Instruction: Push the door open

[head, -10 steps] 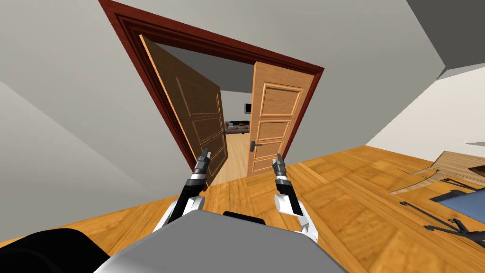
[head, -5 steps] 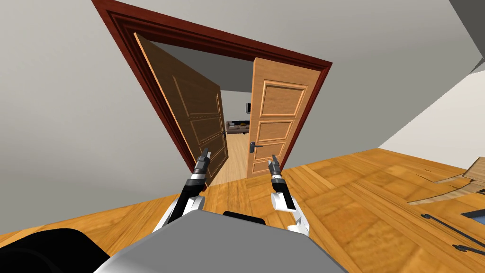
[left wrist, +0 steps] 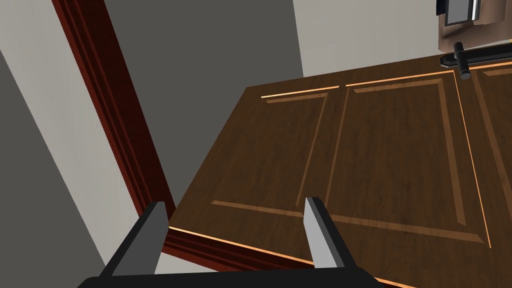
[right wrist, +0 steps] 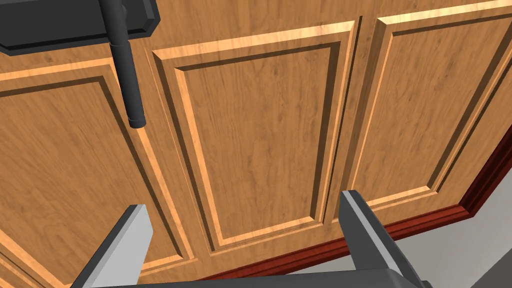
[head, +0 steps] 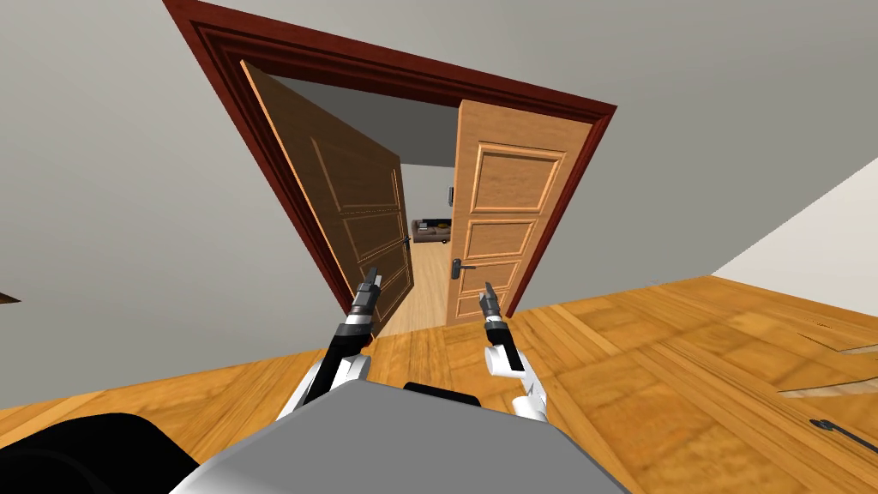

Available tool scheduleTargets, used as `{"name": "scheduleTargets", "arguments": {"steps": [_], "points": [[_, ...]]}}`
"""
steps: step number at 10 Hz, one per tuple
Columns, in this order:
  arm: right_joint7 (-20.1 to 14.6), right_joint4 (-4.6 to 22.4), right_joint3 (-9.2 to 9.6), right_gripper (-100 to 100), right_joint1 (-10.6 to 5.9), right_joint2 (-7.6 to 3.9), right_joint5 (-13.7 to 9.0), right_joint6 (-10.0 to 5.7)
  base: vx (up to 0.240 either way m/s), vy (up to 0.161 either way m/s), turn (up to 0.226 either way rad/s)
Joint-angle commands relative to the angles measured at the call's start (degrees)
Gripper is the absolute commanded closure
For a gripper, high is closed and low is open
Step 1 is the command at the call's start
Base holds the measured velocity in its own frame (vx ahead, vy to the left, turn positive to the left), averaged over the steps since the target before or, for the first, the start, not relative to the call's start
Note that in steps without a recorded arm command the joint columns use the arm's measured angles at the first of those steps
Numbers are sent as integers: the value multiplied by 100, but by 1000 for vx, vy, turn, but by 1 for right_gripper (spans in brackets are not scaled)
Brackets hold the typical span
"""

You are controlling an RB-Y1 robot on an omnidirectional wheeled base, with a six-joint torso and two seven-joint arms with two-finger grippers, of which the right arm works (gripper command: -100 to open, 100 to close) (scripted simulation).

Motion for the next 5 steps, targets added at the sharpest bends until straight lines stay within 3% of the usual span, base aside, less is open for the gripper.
{"name": "scheduleTargets", "arguments": {"steps": [1,5], "points": [[-31,274,52,-100,-137,46,22,18,83,-92,63],[-124,850,158,-100,-439,118,55,70,82,-91,76]]}}
